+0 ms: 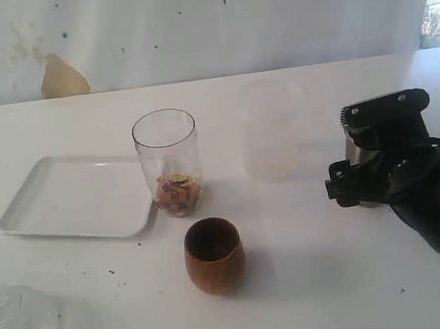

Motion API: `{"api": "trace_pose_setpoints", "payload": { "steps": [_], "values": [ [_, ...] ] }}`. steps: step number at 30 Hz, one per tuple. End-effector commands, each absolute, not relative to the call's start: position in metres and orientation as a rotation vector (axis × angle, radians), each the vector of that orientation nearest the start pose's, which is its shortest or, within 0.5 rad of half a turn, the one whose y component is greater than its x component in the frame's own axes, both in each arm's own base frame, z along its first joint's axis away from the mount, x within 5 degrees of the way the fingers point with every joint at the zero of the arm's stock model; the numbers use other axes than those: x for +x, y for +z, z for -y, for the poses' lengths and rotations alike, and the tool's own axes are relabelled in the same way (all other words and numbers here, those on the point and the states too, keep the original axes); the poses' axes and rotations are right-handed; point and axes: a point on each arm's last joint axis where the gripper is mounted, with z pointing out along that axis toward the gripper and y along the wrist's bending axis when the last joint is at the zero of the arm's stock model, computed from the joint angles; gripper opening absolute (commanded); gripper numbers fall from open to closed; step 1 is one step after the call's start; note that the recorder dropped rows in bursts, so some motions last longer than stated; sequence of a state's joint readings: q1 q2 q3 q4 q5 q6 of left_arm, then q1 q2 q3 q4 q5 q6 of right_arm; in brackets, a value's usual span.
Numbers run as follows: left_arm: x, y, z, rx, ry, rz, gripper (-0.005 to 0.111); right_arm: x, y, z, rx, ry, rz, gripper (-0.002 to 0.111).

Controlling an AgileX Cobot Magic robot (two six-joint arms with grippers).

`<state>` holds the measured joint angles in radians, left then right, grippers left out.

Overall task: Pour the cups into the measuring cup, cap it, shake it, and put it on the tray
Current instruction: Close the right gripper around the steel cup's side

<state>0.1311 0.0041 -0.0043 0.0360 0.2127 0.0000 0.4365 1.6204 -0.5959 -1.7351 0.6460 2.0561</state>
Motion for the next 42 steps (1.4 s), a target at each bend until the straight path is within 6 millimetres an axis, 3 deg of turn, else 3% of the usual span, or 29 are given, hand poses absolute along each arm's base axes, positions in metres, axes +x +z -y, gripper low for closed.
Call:
{"api": "trace_pose_setpoints", "payload": {
  "steps": [1, 3, 5, 10, 16, 19, 26, 31, 34, 36, 39, 42],
  "values": [
    [0.055, 0.195, -0.008, -0.084, 0.124, -1.686, 0.001, 0.268, 0.165, -0.061, 0.112, -0.41, -2.191, 0.105],
    [0.055, 0.195, -0.008, -0.084, 0.124, -1.686, 0.001, 0.269, 0.166, -0.065, 0.168, -0.325, -2.198, 0.105],
    [0.055, 0.195, -0.008, -0.084, 0.124, -1.686, 0.001, 0.268, 0.162, -0.072, -0.049, -0.327, -2.262, 0.105],
    [0.055, 0.195, -0.008, -0.084, 0.124, -1.686, 0.001, 0.256, 0.179, -0.076, -0.142, -0.201, -2.25, 0.105],
    [0.055, 0.195, -0.008, -0.084, 0.124, -1.686, 0.001, 0.212, 0.199, -0.07, -0.154, 0.025, -2.213, 0.105],
    [0.055, 0.195, -0.008, -0.084, 0.124, -1.686, 0.001, 0.196, 0.219, -0.079, -0.26, 0.211, -2.156, 0.105],
    [0.055, 0.195, -0.008, -0.084, 0.124, -1.686, 0.001, 0.17, 0.254, -0.089, -0.484, 0.405, -1.987, 0.105],
    [0.055, 0.195, -0.008, -0.084, 0.124, -1.686, 0.001, 0.148, 0.282, -0.092, -0.616, 0.491, -1.762, 0.105],
    [0.055, 0.195, -0.008, -0.084, 0.124, -1.686, 0.001, 0.137, 0.311, -0.095, -0.58, 0.608, -1.48, 0.105],
    [0.055, 0.195, -0.008, -0.084, 0.124, -1.686, 0.001, 0.14, 0.324, -0.087, -0.394, 0.635, -1.394, 0.105],
    [0.055, 0.195, -0.008, -0.084, 0.124, -1.686, 0.001, 0.151, 0.319, -0.082, -0.276, 0.605, -1.45, 0.105],
    [0.055, 0.195, -0.008, -0.084, 0.124, -1.686, 0.001, 0.162, 0.295, -0.081, -0.202, 0.579, -1.684, 0.105]
  ]
}}
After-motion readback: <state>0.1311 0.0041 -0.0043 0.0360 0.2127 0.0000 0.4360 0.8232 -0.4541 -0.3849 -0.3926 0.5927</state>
